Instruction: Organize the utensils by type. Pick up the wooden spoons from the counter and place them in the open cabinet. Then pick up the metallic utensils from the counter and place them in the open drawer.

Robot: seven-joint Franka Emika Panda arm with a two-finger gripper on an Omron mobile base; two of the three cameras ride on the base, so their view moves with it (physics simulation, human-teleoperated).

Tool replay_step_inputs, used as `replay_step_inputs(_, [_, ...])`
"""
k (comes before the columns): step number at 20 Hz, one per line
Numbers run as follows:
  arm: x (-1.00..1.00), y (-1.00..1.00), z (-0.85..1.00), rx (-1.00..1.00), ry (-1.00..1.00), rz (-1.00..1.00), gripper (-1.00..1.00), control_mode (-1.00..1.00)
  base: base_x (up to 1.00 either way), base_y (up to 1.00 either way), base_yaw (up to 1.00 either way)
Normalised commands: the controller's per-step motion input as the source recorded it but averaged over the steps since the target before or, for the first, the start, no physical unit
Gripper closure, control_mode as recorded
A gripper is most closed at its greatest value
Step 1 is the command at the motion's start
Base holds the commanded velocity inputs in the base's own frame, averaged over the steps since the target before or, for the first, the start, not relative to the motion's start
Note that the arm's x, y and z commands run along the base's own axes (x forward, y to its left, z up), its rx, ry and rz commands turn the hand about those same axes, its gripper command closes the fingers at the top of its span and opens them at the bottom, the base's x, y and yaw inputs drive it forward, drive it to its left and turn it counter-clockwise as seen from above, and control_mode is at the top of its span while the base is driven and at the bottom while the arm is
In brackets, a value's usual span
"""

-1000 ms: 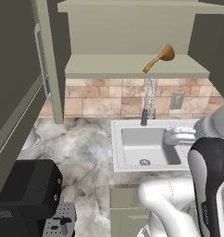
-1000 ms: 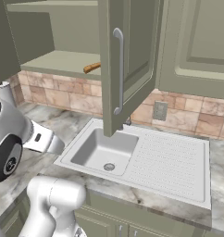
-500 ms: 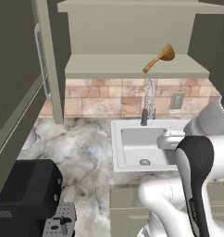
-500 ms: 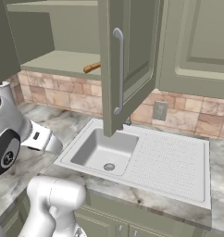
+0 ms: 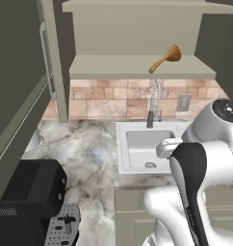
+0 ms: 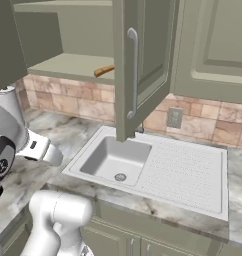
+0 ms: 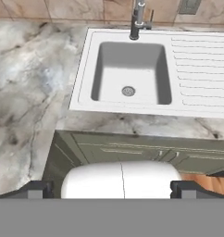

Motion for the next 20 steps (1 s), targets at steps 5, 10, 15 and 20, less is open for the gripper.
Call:
replay_step_inputs(5, [0.0, 0.0, 0.0, 0.0, 0.0, 0.0, -1.0, 1.0, -0.61, 0.0, 0.08])
replay_step_inputs(10, [0.0, 0.0, 0.0, 0.0, 0.0, 0.0, -1.0, 1.0, -0.6, -0.05, 0.14])
replay_step_inputs(15, [0.0, 0.0, 0.0, 0.0, 0.0, 0.0, -1.0, 1.0, -0.55, -0.25, 0.29])
replay_step_inputs(20, [0.0, 0.0, 0.0, 0.0, 0.0, 0.0, -1.0, 1.0, -0.54, -0.36, 0.38])
